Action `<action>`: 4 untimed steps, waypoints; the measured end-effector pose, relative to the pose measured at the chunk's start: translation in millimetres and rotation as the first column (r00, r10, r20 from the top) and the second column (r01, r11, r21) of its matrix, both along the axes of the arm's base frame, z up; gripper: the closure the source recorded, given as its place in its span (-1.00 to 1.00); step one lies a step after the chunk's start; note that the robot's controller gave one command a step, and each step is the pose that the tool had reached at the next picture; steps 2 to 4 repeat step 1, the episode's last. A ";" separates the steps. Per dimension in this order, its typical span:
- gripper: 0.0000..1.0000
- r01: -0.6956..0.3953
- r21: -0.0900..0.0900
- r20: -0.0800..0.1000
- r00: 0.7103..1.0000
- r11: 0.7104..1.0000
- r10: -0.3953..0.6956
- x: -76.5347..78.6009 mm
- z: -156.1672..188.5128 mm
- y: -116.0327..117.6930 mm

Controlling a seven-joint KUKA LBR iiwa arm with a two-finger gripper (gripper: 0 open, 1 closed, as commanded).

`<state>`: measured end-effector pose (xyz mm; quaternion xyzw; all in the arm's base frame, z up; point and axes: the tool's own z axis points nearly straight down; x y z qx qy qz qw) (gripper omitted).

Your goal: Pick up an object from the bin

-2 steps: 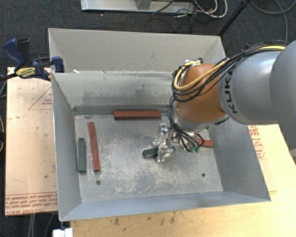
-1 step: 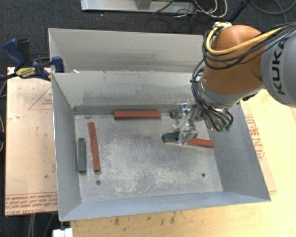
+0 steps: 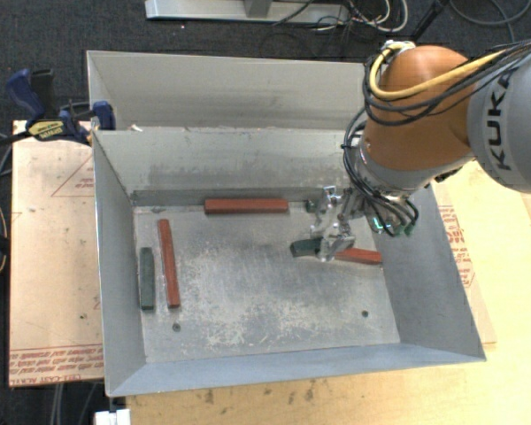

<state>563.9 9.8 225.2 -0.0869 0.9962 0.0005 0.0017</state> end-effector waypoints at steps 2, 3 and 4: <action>1.00 0.000 0.000 -0.001 1.000 1.000 0.000 -0.2 -0.3 -0.2; 1.00 0.000 0.000 -0.001 1.000 1.000 0.000 -0.2 -0.3 -0.2; 1.00 0.000 0.000 -0.001 1.000 1.000 0.000 -0.2 -0.3 -0.2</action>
Offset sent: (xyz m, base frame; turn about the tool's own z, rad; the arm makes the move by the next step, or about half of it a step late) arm 0.0000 0.0000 0.0000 0.0000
